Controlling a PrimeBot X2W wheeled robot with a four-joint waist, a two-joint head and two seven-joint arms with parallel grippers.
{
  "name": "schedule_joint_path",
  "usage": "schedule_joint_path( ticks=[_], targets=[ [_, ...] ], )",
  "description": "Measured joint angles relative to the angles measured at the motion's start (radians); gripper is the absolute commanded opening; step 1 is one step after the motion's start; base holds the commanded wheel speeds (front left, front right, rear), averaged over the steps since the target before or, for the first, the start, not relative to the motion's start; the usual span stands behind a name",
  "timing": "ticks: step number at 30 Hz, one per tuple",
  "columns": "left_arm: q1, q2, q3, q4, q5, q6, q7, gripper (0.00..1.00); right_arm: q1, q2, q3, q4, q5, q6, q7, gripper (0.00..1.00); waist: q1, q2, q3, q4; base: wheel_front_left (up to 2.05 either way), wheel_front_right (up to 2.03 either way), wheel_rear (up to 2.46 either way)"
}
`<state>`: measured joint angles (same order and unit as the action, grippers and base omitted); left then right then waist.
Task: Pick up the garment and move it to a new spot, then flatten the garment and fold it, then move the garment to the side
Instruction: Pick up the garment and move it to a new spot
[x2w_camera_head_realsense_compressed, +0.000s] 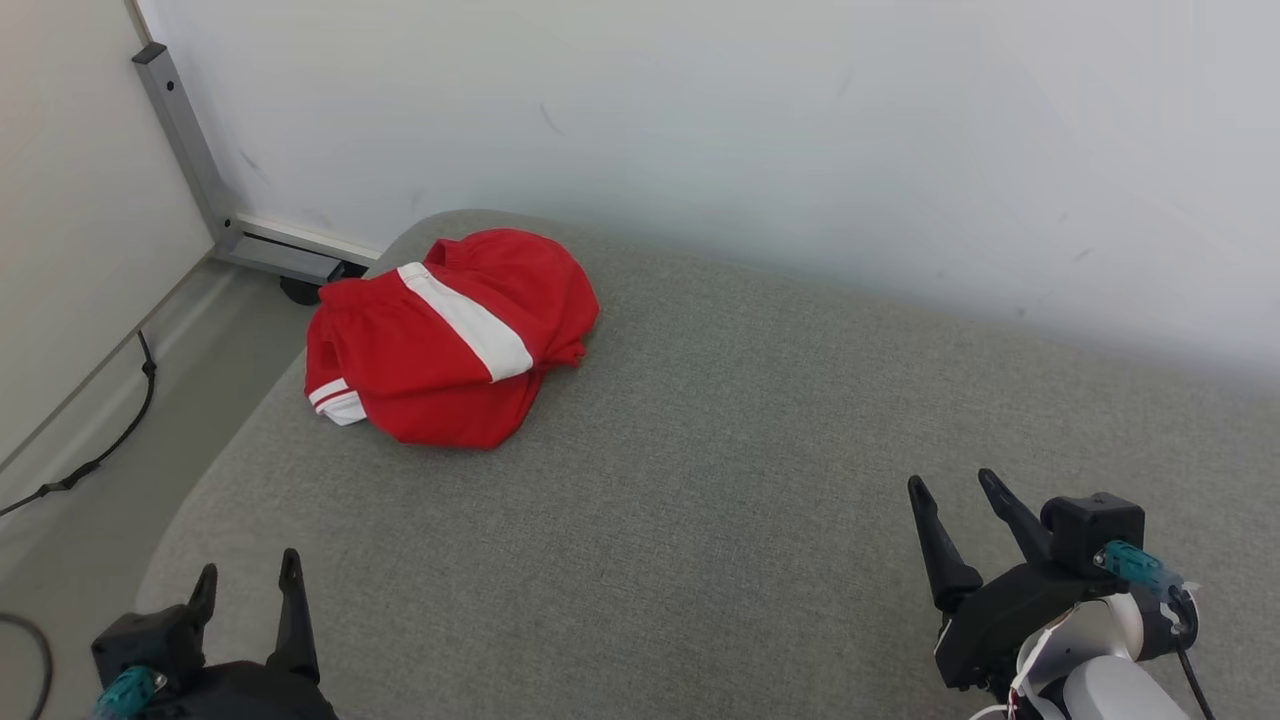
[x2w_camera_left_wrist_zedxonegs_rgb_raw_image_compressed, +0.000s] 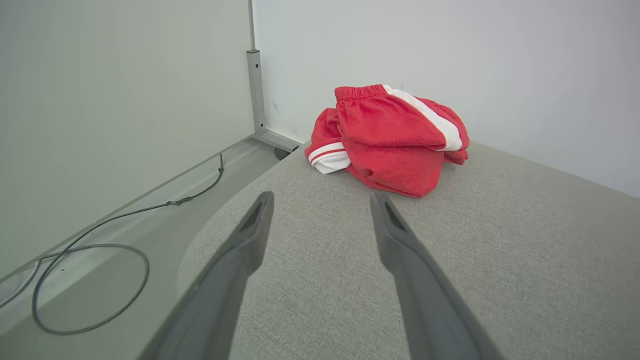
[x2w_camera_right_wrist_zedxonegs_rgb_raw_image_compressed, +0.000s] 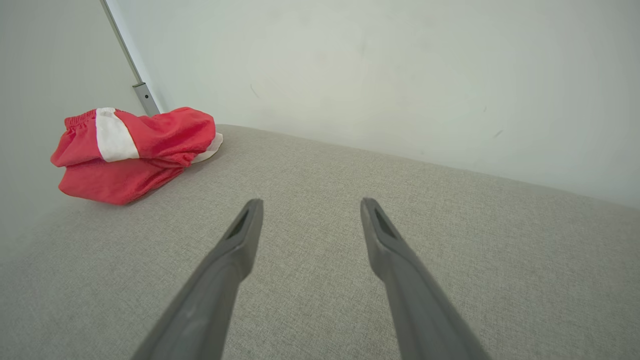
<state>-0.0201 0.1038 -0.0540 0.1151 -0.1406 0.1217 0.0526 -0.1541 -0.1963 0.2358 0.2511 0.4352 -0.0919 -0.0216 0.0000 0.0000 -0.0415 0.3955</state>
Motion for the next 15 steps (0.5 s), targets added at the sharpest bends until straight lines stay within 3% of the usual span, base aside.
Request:
schedule_joint_path(
  ticks=[5,15],
  targets=[
    [-0.022,0.014,-0.02,-0.004,-0.013,-0.038,0.013,1.0,-0.002,-0.001,0.004,-0.001,-0.002,0.004,0.005,1.0,0.0,0.0,0.01,-0.02,0.0,0.0,0.0],
    [-0.276,0.082,-0.008,0.078,-0.077,-0.145,0.09,1.0,-0.041,-0.011,0.019,-0.017,-0.008,0.013,0.023,1.0,0.0,0.0,0.044,-0.086,0.0,0.0,0.0]
  ],
)
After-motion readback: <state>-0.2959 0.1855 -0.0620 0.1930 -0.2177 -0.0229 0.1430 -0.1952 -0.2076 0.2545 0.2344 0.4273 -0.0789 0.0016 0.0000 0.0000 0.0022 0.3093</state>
